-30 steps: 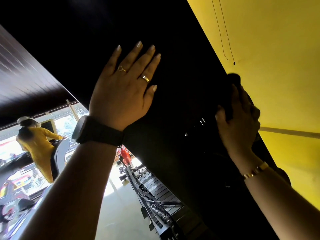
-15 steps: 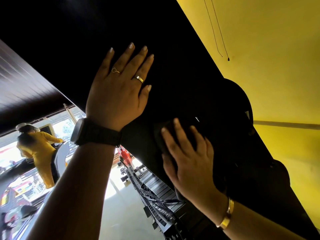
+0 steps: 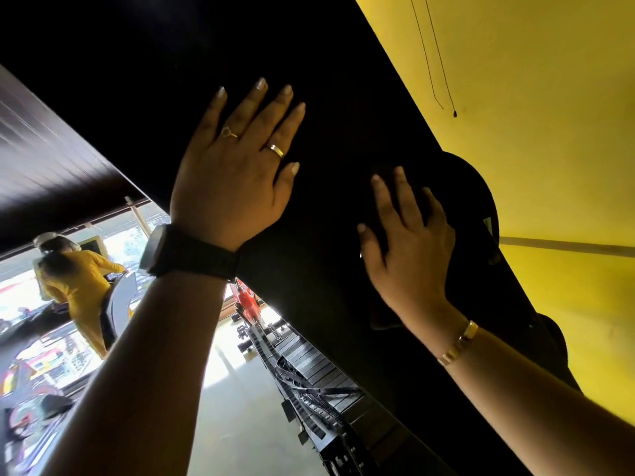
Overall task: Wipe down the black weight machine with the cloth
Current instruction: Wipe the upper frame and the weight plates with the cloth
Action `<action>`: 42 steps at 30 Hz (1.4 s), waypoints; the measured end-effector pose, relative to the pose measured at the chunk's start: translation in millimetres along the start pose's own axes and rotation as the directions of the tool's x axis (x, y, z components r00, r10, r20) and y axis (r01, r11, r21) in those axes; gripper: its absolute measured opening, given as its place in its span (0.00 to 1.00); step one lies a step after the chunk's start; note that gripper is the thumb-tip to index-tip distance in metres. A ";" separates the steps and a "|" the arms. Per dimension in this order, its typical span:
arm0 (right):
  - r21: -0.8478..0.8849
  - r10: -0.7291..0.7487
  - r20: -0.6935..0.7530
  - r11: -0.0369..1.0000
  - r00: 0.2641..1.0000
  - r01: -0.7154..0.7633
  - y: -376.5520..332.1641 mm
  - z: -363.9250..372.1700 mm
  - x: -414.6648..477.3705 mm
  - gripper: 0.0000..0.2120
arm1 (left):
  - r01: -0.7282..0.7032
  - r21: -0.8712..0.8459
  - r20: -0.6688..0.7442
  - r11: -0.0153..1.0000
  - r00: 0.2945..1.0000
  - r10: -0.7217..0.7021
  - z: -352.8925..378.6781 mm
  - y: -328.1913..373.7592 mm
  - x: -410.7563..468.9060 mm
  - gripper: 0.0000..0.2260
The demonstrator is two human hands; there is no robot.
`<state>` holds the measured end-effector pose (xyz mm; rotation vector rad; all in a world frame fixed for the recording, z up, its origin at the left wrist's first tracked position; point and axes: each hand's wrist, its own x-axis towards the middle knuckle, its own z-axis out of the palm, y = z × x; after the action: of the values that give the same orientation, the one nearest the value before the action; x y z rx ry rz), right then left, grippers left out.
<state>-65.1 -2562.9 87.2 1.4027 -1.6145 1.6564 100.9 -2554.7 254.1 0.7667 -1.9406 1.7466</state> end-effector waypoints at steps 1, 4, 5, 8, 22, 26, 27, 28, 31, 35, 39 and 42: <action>-0.007 -0.036 -0.001 0.999 0.999 0.036 -7.7 0.1 -5.9 0.28 | 0.002 0.001 -0.001 1.000 1.000 -0.002 -0.3 -0.4 0.3 0.25; -0.003 -0.228 0.014 0.974 0.974 0.228 -23.0 1.5 -38.2 0.27 | 0.013 0.007 -0.005 1.000 1.000 -0.013 -1.5 0.2 1.0 0.25; -0.009 -0.303 0.023 0.953 0.953 0.304 -23.9 2.4 -50.2 0.27 | 0.016 0.008 0.000 1.000 1.000 -0.016 -1.8 0.6 0.9 0.25; -0.051 -0.512 0.025 0.857 0.859 0.512 -9.5 8.1 -78.1 0.27 | 0.009 0.009 0.019 1.000 1.000 -0.009 -3.0 1.7 0.5 0.25; 0.062 -0.016 0.044 0.998 0.999 0.013 1.9 -0.9 -28.4 0.29 | -0.002 0.068 0.013 0.998 1.000 0.001 -4.1 4.8 0.6 0.24; 0.024 -0.345 0.044 0.939 0.938 0.344 -16.1 1.3 -65.0 0.28 | 0.006 0.078 0.004 0.997 1.000 -0.006 -3.6 6.5 0.0 0.24; 0.010 -0.421 0.047 0.907 0.906 0.421 -13.0 2.3 -73.7 0.28 | 0.006 0.081 0.001 0.997 1.000 -0.006 -3.4 6.7 -0.4 0.23; -0.012 -0.491 0.048 0.870 0.870 0.492 -6.9 3.5 -81.2 0.29 | 0.009 0.089 -0.002 0.996 1.000 -0.009 -3.3 7.5 -1.0 0.23; -0.068 -0.662 0.033 0.746 0.749 0.662 22.9 10.3 -95.9 0.31 | 0.034 0.106 -0.008 0.994 0.999 -0.033 -2.3 12.0 -3.1 0.22; -0.096 -0.728 0.022 0.680 0.685 0.726 72.8 20.4 -99.7 0.30 | 0.093 0.107 0.000 0.990 0.996 -0.093 -3.5 25.8 -5.3 0.21; -0.094 -0.546 0.065 0.830 0.835 0.550 94.3 14.7 -74.3 0.32 | 0.147 0.091 0.037 0.985 0.988 -0.151 -5.6 46.9 -6.2 0.21; -0.066 -0.448 0.081 0.889 0.890 0.454 89.1 5.6 -42.0 0.32 | 0.171 0.030 0.066 0.985 0.983 -0.173 -2.1 70.4 -4.3 0.22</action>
<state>-122.2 -2574.4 7.5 1.6488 -1.2425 1.2686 58.6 -2547.9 198.0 0.9844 -1.8393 1.6632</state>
